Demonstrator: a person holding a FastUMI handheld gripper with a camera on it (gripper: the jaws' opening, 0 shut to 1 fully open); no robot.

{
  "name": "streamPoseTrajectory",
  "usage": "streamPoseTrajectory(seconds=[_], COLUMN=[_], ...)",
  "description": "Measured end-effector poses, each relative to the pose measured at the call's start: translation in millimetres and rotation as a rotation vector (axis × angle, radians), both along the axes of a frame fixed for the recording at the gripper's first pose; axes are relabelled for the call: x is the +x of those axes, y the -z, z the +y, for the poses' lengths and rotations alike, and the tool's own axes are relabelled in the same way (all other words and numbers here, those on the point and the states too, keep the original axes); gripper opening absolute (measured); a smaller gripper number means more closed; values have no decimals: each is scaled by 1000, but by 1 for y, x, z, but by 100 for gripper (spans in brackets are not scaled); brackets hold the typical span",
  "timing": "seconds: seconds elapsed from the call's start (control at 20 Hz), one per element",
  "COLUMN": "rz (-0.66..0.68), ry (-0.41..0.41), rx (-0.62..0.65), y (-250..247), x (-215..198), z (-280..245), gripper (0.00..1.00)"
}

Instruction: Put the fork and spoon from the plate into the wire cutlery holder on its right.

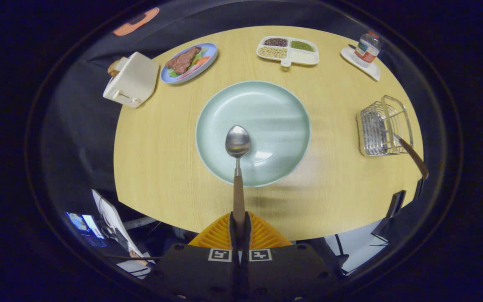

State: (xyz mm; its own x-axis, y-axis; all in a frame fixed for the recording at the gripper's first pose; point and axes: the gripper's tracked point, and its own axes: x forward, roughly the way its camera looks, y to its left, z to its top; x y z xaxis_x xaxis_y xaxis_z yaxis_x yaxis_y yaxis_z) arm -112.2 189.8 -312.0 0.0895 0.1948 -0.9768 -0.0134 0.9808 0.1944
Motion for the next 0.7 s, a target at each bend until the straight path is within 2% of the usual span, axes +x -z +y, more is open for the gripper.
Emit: streamPoseTrajectory(seconds=[0.25,0.7], rz=[-44,-108], ry=[27,165], rx=[25,10], y=[-43,-114], x=[12,27], z=[-42,-166], gripper=[0,0])
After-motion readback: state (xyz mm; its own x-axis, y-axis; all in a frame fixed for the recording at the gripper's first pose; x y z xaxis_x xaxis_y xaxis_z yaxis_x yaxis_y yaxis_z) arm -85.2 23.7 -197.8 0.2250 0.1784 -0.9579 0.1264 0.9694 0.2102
